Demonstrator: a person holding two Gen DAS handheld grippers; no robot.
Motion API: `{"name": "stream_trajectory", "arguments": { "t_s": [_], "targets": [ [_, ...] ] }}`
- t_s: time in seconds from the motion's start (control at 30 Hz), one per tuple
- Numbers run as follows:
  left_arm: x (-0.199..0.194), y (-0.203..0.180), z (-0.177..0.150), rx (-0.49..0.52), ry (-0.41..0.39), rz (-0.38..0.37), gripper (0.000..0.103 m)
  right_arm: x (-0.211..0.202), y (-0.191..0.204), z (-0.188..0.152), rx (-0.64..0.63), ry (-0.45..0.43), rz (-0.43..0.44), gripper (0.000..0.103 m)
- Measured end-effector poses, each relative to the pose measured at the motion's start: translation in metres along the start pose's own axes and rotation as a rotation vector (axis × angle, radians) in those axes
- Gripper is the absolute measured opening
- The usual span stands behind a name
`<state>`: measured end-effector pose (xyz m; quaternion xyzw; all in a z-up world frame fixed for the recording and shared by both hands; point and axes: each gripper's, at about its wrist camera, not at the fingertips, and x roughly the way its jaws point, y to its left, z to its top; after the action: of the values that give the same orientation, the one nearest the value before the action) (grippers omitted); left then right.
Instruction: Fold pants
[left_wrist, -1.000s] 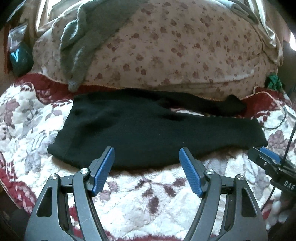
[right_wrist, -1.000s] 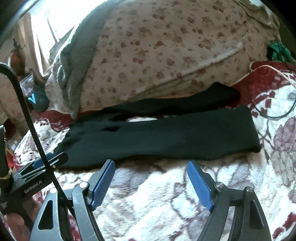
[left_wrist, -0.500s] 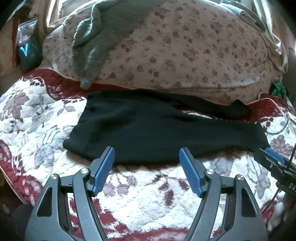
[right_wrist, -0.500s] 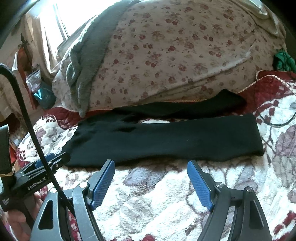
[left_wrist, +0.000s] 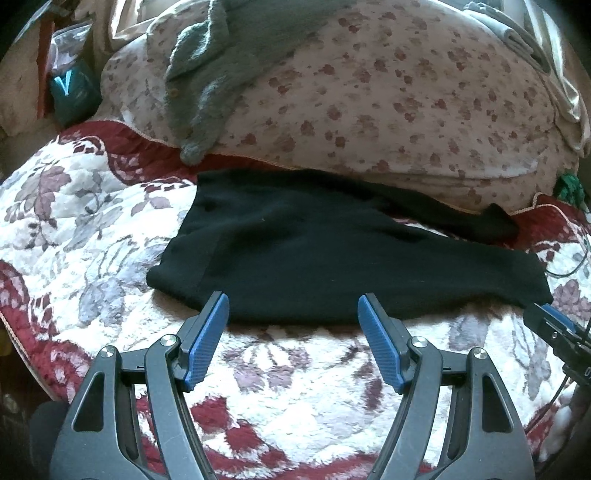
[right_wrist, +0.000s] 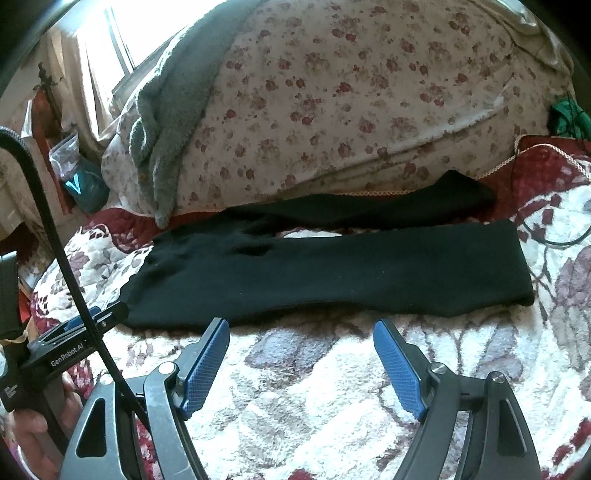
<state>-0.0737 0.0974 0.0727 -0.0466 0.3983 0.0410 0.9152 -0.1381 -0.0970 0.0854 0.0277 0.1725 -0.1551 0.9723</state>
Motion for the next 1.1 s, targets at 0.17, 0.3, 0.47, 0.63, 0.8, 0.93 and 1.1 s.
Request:
{"name": "stream_trajectory", "arguments": {
  "t_s": [0.17,0.3,0.47,0.63,0.8,0.93,1.1],
  "targets": [
    [0.005,0.007,0.000,-0.013,0.007,0.015,0.073,0.005,-0.001,-0.001,0.003,0.012,-0.002,0.079],
    [0.009,0.012,0.001,-0.017,0.014,0.023,0.073,0.010,-0.002,-0.001,0.003,0.021,-0.003,0.079],
    [0.014,0.020,0.000,-0.027,0.026,0.028,0.073,0.016,-0.003,0.001,0.007,0.032,0.003,0.079],
    [0.019,0.038,-0.002,-0.059,0.044,0.039,0.073,0.021,-0.005,0.001,0.004,0.037,0.005,0.079],
    [0.025,0.061,-0.005,-0.102,0.064,0.072,0.073,0.024,-0.017,0.002,0.028,0.048,-0.009,0.079],
    [0.031,0.078,-0.005,-0.151,0.082,0.082,0.073,0.025,-0.029,0.001,0.053,0.055,-0.021,0.079],
    [0.042,0.097,-0.005,-0.215,0.124,0.075,0.073,0.024,-0.039,0.001,0.065,0.054,-0.029,0.079]
  ]
}}
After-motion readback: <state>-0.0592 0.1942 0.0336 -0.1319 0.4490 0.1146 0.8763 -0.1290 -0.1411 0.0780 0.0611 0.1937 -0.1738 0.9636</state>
